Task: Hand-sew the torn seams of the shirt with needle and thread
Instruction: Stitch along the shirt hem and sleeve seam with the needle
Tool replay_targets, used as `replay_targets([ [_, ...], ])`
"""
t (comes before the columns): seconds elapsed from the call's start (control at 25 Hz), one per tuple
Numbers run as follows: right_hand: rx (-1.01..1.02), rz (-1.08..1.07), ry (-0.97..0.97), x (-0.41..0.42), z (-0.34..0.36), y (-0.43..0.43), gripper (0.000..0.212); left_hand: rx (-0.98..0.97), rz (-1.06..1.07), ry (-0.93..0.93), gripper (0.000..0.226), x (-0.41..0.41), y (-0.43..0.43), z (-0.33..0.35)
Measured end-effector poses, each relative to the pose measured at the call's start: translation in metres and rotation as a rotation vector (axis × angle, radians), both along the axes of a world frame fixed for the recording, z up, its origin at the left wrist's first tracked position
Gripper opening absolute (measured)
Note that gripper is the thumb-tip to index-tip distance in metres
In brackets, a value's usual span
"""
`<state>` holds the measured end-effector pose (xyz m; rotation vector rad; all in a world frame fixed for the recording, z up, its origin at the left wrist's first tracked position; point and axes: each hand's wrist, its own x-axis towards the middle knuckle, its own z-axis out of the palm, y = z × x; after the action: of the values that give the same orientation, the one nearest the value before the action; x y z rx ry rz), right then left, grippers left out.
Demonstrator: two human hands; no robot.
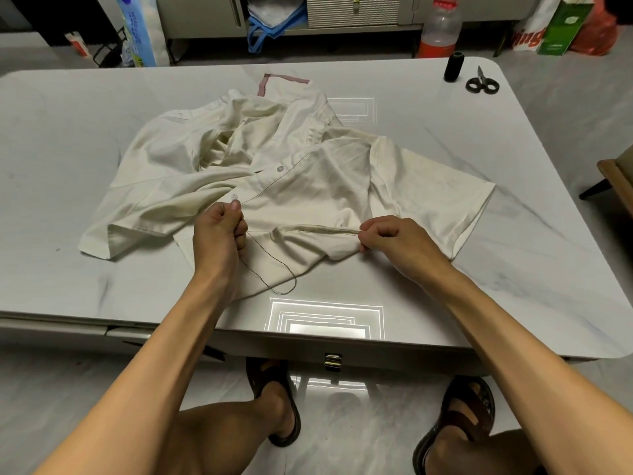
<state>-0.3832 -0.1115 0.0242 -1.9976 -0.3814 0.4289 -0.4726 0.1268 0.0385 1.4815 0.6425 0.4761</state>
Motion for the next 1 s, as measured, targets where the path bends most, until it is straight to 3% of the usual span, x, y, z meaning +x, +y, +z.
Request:
replay_targets([
  [0.32, 0.039, -0.001, 0.067, 0.002, -0.002, -0.002, 0.032, -0.013, 0.035, -0.029, 0.039, 0.001, -0.001, 0.002],
  [0.64, 0.083, 0.024, 0.079, -0.006, 0.016, -0.009, 0.027, -0.083, 0.001, -0.018, 0.039, 0.000, -0.007, 0.004],
  [1.0, 0.040, 0.103, -0.212, -0.015, 0.015, -0.009, 0.021, -0.100, 0.029, 0.017, 0.038, 0.002, -0.010, 0.003],
])
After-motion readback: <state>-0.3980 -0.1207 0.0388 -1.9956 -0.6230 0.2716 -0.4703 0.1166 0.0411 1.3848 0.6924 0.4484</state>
